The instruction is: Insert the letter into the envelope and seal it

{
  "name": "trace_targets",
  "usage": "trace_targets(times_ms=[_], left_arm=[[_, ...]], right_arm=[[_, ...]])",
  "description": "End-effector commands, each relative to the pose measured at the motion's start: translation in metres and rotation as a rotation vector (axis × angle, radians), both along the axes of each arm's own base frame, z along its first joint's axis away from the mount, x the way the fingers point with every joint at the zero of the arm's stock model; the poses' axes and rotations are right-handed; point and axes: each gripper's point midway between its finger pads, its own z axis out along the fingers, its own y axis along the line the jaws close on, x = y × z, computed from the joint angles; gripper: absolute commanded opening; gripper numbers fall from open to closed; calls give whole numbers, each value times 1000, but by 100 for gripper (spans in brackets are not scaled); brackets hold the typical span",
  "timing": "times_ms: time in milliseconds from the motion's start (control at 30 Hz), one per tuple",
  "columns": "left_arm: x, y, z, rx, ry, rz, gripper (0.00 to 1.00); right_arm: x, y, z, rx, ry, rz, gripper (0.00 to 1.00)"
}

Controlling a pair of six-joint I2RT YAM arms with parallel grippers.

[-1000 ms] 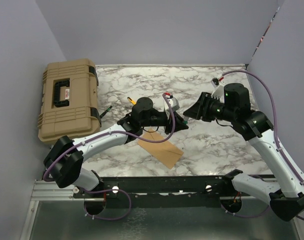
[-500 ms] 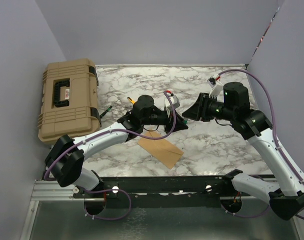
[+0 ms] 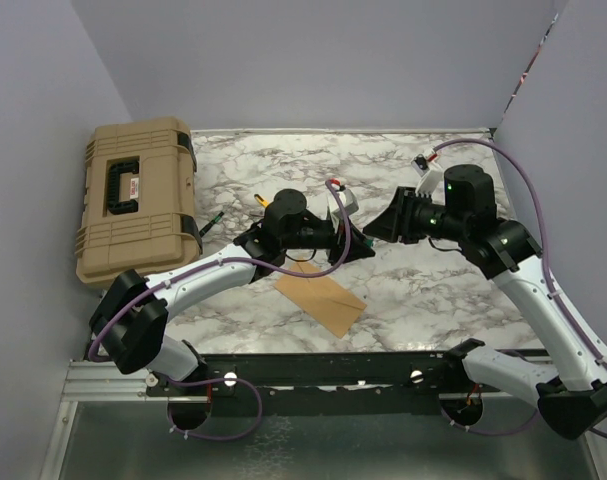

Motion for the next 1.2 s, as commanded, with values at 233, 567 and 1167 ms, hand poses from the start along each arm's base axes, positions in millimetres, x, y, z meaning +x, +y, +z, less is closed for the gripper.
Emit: trace_targets(times_ms=[233,567,1167], left_arm=[[14,2,23,-34,-27,69,0],[92,12,87,-150,-89,307,0],[101,145,-171,454,503,744,0]], right_arm=[[0,-1,-30,-44,59,-1,1],[-38,11,-120,-108,330,44,1],[68,26,-27,-15,116,-337,76]])
